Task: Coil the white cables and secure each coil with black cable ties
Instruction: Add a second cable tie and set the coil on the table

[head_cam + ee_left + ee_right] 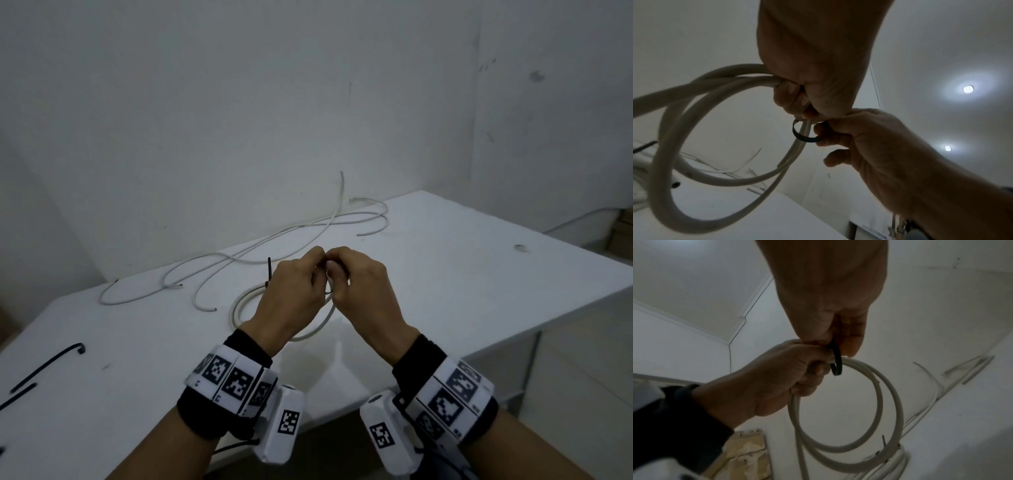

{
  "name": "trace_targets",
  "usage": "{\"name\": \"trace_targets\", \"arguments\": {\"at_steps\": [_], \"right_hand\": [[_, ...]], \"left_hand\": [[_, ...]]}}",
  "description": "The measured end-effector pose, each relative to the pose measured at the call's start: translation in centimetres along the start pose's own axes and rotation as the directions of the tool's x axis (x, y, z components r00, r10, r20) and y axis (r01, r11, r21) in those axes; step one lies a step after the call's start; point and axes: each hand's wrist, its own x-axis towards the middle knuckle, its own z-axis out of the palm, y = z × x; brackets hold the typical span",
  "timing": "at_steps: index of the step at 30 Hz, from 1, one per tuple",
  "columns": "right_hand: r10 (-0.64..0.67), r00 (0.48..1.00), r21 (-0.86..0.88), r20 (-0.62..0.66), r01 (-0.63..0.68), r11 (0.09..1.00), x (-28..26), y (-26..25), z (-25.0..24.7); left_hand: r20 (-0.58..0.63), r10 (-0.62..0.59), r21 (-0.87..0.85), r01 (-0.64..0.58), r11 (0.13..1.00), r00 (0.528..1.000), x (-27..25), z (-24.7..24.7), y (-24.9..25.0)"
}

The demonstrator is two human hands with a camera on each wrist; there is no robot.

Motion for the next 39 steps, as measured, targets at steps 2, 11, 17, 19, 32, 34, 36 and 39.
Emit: {"name": "trace_targets", "arguments": {"at_steps": [2,11,17,19,32,34,36,39], "right_hand": [[-0.003,0.999,0.045,0.044,0.001,0.999,0.3,0.0,-0.3],[0.124,0.986,0.148,0.114,-0.140,0.979,2.3,0.5,-1.7],[0.126,0.960,-0.012,0.249,-0.127,0.992,4.2,-0.1,-2.9],[0.135,0.936,-0.038,0.326,-0.130,0.991,4.8,-0.3,-3.2],[0.181,0.942,0.288,0.281,-0.263,0.921,8.3,0.1,-4.7],[0.182,0.922,0.256,0.343,-0.278,0.926,7.8,0.2,-4.6],[0.152,0.907,0.204,0.393,-0.247,0.947,7.0,0.1,-4.1],[0.072,0.896,0.119,0.438,-0.137,0.983,6.0,0.0,-2.8]], "left_hand": [[0.022,-0.061,-0.031,0.061,0.998,0.998,0.1,-0.2,0.1],[0.333,-0.179,-0.400,0.310,0.863,0.926,0.3,-2.3,-0.1],[0.418,-0.168,-0.457,0.366,0.811,0.893,0.1,-2.6,0.2],[0.428,-0.205,-0.455,0.406,0.792,0.880,0.4,-2.5,0.1],[0.459,-0.314,-0.499,0.534,0.683,0.831,0.2,-1.8,0.2],[0.438,-0.315,-0.495,0.518,0.698,0.842,-0.1,-1.7,-0.2],[0.422,-0.319,-0.500,0.511,0.699,0.849,-0.2,-1.5,-0.5],[0.402,-0.322,-0.532,0.505,0.680,0.857,0.0,-1.4,-0.6]]}}
